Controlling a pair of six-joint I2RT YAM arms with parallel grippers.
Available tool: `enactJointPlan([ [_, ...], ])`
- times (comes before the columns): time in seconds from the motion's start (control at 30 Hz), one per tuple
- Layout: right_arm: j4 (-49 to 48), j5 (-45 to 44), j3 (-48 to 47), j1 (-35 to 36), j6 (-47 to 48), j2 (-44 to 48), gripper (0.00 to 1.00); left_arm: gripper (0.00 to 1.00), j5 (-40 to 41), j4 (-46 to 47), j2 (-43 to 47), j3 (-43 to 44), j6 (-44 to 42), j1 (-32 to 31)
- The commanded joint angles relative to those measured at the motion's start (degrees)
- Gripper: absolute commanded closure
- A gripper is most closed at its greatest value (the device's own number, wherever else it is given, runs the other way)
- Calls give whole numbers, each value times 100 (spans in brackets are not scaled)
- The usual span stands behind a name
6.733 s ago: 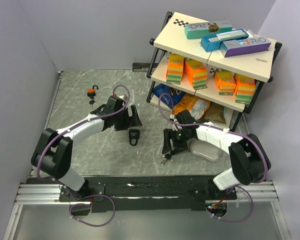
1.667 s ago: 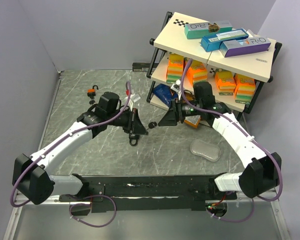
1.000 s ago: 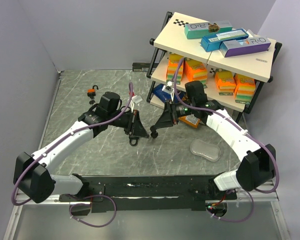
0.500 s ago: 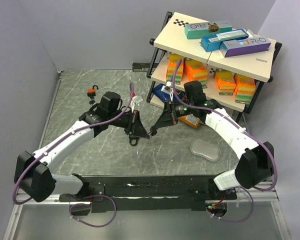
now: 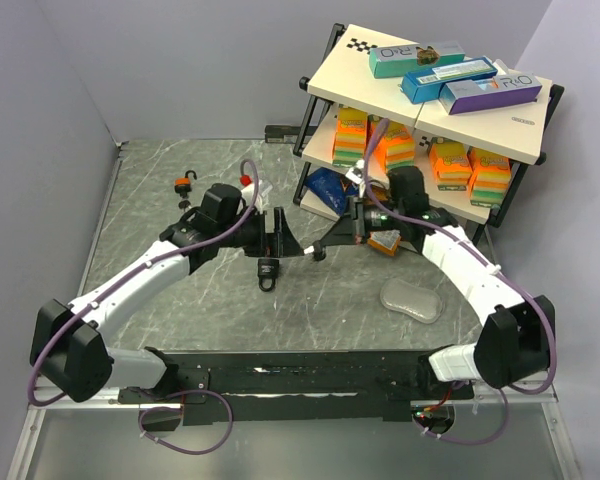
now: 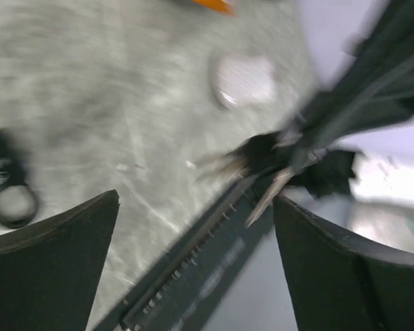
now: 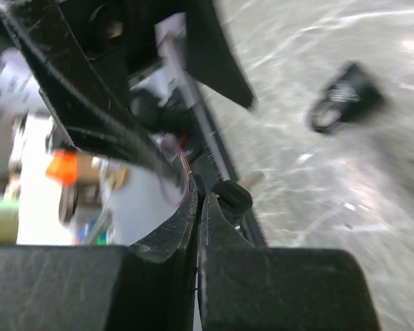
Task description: Unlock with the key
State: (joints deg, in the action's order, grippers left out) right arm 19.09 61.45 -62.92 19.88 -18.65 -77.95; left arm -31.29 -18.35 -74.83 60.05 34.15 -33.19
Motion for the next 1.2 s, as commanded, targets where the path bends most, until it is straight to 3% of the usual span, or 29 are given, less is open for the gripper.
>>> enactJointPlan([
  [0.0, -556, -790, 209, -388, -367, 605, 100, 4, 1677, 42, -22, -195, 442, 23],
  [0.33, -485, -2207, 517, -423, -463, 1291, 100, 4, 2408, -81, -1323, 260, 373, -284],
  [0.5, -512, -2383, 605, -415, -499, 1397, 100, 4, 2522, -64, -1815, 402, 382, -670],
  [0.8, -687, -2348, 737, -415, -596, 1423, 100, 4, 2733, -459, -2615, 595, 505, -768],
  [1.17, -767, -2357, 869, -423, -639, 1485, 100, 4, 3110, -871, -2721, 464, 496, -768],
])
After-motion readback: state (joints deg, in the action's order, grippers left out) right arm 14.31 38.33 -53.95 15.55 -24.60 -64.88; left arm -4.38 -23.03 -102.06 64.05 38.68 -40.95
